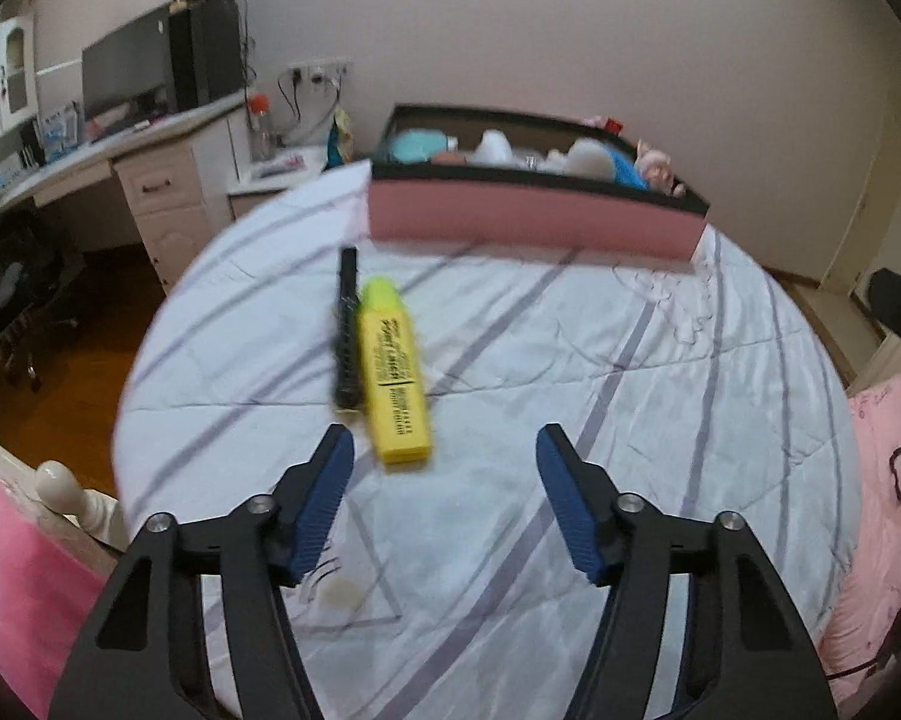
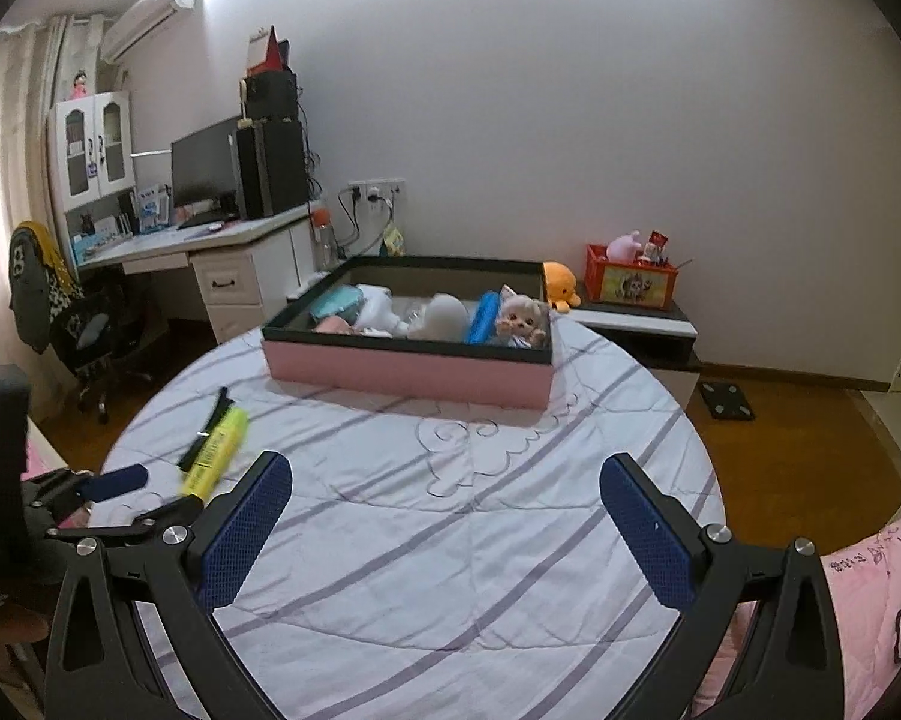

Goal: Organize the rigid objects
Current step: 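Grasp the yellow highlighter with the left gripper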

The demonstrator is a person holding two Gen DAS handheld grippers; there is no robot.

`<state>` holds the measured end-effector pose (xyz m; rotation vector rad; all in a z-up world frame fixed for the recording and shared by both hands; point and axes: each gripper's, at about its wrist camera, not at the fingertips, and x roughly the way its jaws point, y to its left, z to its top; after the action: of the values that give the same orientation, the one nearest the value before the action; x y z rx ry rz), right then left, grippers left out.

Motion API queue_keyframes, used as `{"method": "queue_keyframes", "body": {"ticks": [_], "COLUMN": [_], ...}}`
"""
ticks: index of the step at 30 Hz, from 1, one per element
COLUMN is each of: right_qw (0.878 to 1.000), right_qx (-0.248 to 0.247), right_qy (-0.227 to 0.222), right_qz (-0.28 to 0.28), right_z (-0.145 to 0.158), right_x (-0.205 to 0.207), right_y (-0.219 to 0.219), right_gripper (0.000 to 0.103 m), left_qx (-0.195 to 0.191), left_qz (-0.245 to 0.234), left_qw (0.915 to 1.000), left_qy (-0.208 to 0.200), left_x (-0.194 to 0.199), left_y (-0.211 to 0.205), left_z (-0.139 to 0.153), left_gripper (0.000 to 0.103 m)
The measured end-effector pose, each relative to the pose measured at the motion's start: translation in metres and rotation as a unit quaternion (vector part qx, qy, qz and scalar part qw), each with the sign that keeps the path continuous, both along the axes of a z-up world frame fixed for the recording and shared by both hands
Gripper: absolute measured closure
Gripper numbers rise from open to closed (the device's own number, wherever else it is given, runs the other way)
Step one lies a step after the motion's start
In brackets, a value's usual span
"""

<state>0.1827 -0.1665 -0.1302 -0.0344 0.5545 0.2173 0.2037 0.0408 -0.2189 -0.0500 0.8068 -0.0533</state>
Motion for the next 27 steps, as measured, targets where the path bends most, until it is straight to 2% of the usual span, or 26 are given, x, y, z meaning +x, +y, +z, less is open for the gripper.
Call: {"method": "queue_keyframes", "body": {"ticks": [3, 6, 8, 9, 14, 19, 22, 25, 27], "right_qw": [1.000, 1.000, 0.999, 0.999, 0.998, 0.998, 0.997, 0.994, 0.992], "right_qx": [0.003, -0.001, 0.001, 0.001, -0.004, 0.004, 0.004, -0.014, -0.015], "right_qy": [0.006, 0.013, 0.019, 0.019, 0.028, 0.050, 0.071, 0.093, 0.112], "right_qz": [-0.009, -0.021, -0.029, -0.032, -0.048, -0.048, -0.040, -0.049, -0.049], "right_z": [-0.004, -0.008, -0.009, -0.010, -0.012, -0.010, -0.014, -0.023, -0.030], "right_x": [0.008, 0.022, 0.032, 0.037, 0.077, 0.131, 0.161, 0.190, 0.204], "right_y": [-0.011, -0.023, -0.032, -0.035, -0.050, -0.053, -0.047, -0.043, -0.043], "right_gripper": [0.000, 0.000, 0.000, 0.000, 0.000, 0.000, 0.001, 0.017, 0.046], "left_qx": [-0.003, 0.001, -0.002, -0.002, 0.026, 0.010, 0.018, 0.016, 0.013], "left_qz": [0.006, 0.009, 0.005, 0.003, -0.019, -0.017, -0.008, -0.006, -0.005], "left_qw": [0.9997, 0.9994, 0.9994, 0.9995, 0.9989, 0.9990, 0.9990, 0.9990, 0.9990], "left_qy": [0.022, 0.033, 0.034, 0.032, 0.035, 0.039, 0.040, 0.040, 0.042], "left_x": [0.017, 0.031, 0.037, 0.039, 0.050, 0.070, 0.080, 0.087, 0.092], "left_y": [-0.001, -0.005, -0.007, -0.009, -0.027, -0.023, -0.017, -0.011, -0.005], "left_z": [-0.010, -0.015, -0.014, -0.013, -0.013, -0.012, -0.012, -0.012, -0.012], "left_gripper": [0.042, 0.053, 0.067, 0.069, 0.072, 0.072, 0.073, 0.073, 0.073]}}
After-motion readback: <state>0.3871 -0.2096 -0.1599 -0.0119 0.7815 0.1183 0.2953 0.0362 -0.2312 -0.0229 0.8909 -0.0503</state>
